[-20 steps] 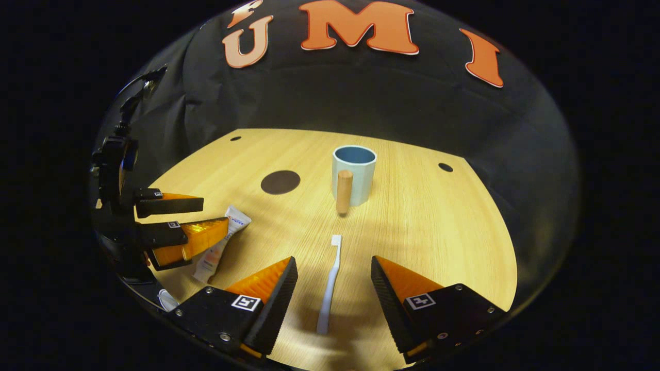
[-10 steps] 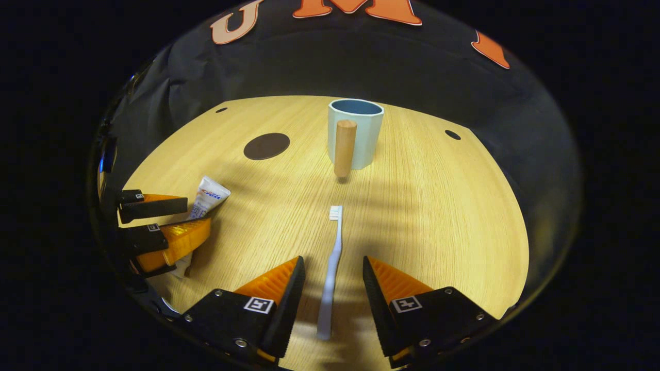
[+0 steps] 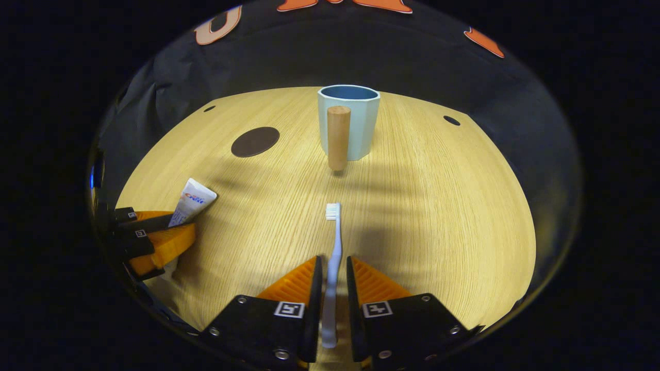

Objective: Put the toothbrush and toothpaste on the desktop into the cup, then pick up the cup and place it on the coaster on the desktop.

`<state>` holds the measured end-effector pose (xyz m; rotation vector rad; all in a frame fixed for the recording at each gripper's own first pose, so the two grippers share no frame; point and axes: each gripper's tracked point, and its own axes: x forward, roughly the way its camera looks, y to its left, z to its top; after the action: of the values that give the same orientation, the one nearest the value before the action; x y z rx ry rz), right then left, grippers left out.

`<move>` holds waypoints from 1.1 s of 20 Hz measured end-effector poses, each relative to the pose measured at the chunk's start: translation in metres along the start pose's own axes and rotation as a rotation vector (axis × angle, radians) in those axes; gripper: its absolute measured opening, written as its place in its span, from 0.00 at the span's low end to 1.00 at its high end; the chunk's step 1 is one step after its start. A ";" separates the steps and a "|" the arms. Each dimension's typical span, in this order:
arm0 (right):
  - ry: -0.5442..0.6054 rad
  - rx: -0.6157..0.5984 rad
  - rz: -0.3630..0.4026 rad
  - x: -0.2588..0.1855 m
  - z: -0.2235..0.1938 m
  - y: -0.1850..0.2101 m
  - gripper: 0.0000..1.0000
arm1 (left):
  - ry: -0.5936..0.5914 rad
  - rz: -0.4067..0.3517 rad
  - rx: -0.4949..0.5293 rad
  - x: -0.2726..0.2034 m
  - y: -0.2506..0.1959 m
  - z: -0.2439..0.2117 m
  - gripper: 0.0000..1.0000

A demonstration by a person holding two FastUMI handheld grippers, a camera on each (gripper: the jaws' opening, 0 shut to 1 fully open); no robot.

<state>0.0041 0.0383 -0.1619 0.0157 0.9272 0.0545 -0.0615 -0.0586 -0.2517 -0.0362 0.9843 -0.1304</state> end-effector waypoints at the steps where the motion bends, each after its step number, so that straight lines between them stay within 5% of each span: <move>1: 0.000 0.004 0.002 0.002 -0.001 -0.001 0.18 | -0.002 -0.010 -0.008 0.002 -0.001 0.000 0.23; 6: -0.007 0.056 0.025 -0.002 0.000 -0.002 0.05 | -0.010 -0.055 -0.050 0.003 0.002 0.005 0.20; 9: -0.049 0.067 0.044 -0.008 0.009 -0.003 0.05 | -0.030 -0.056 -0.048 0.004 0.006 0.009 0.13; 22: -0.339 0.091 0.119 -0.058 0.072 -0.018 0.05 | -0.168 -0.075 -0.051 -0.018 0.016 0.047 0.13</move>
<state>0.0278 0.0183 -0.0724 0.1601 0.5883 0.1161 -0.0306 -0.0423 -0.2125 -0.1292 0.8184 -0.1679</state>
